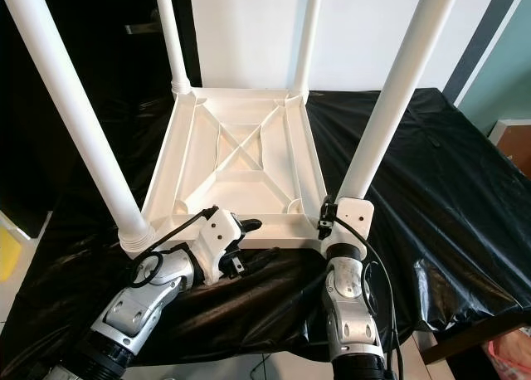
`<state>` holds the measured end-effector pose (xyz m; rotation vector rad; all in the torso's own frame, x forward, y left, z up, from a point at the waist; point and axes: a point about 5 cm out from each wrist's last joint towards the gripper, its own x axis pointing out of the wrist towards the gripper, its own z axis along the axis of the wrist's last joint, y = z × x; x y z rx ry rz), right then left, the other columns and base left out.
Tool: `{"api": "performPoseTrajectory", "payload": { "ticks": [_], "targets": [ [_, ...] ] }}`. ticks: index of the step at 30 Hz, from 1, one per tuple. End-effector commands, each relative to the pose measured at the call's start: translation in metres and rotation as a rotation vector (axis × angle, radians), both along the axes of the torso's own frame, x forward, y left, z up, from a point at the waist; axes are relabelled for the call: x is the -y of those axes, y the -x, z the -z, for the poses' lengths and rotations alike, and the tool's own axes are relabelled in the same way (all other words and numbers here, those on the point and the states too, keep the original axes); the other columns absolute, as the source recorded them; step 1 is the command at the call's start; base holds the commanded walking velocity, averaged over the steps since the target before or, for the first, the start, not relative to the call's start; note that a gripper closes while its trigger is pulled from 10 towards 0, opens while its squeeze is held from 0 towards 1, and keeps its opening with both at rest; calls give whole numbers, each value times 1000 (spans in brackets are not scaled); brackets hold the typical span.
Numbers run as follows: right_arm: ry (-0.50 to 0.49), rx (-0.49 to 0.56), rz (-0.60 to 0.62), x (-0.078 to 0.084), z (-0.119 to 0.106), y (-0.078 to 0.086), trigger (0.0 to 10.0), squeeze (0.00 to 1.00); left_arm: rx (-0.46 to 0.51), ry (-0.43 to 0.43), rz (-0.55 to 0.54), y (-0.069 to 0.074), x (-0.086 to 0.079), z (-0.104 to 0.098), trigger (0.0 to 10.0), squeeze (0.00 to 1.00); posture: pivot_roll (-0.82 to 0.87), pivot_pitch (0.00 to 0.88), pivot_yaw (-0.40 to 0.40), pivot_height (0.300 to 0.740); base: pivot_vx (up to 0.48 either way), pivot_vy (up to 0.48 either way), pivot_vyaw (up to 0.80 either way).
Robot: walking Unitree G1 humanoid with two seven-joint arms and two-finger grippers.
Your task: Building children table
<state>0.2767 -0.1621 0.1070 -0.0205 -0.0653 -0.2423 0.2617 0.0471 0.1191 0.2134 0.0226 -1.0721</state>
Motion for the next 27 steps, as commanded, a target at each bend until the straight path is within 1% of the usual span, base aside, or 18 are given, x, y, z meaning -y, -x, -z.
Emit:
{"api": "performPoseTrajectory", "payload": {
  "ticks": [1,5,6,7,15,17,20,22,23,24,25,27],
  "targets": [
    [8,-93,19,3,18,2,10000,0,-3,-5,47,3,2,-1,10000,0,-30,0,-38,740,0,0,0],
    [8,-83,-11,2,17,0,10000,0,1,-6,44,3,1,-1,10000,0,-29,0,-41,740,0,0,0],
    [1,-70,-37,1,15,0,10000,235,3,-6,42,3,1,-1,10000,0,-28,0,-42,740,0,0,0],
    [-7,-61,-57,1,13,0,10000,1000,5,-6,41,3,1,-2,10000,0,-28,0,-42,740,0,0,0],
    [0,-6,-140,6,6,2,10000,1000,4,-1,38,4,2,-2,10000,0,-29,0,-44,740,0,0,0],
    [-3,13,-204,10,4,5,10000,1000,4,-2,40,4,2,-2,10000,0,-30,0,-39,740,0,0,0],
    [-5,18,-233,12,4,6,10000,1000,4,-3,41,4,2,-2,10000,0,-31,0,-38,740,0,0,0],
    [0,29,-317,19,3,10,10000,1000,6,-7,43,3,1,-2,10000,0,-31,0,-38,740,0,0,0],
    [18,34,-364,23,2,11,10000,1000,6,-8,45,3,1,-2,10000,0,-36,0,-30,740,0,0,0],
    [18,34,-364,23,2,11,10000,1000,6,-8,45,3,1,-2,10000,0,-36,0,-30,740,0,0,0],
    [31,37,-395,25,1,12,10000,1000,6,-9,47,2,1,-2,10000,0,-36,0,-30,740,0,0,0],
    [31,37,-395,25,1,12,10000,1000,6,-9,47,2,1,-2,10000,0,-36,0,-30,740,0,0,0]
  ]
}}
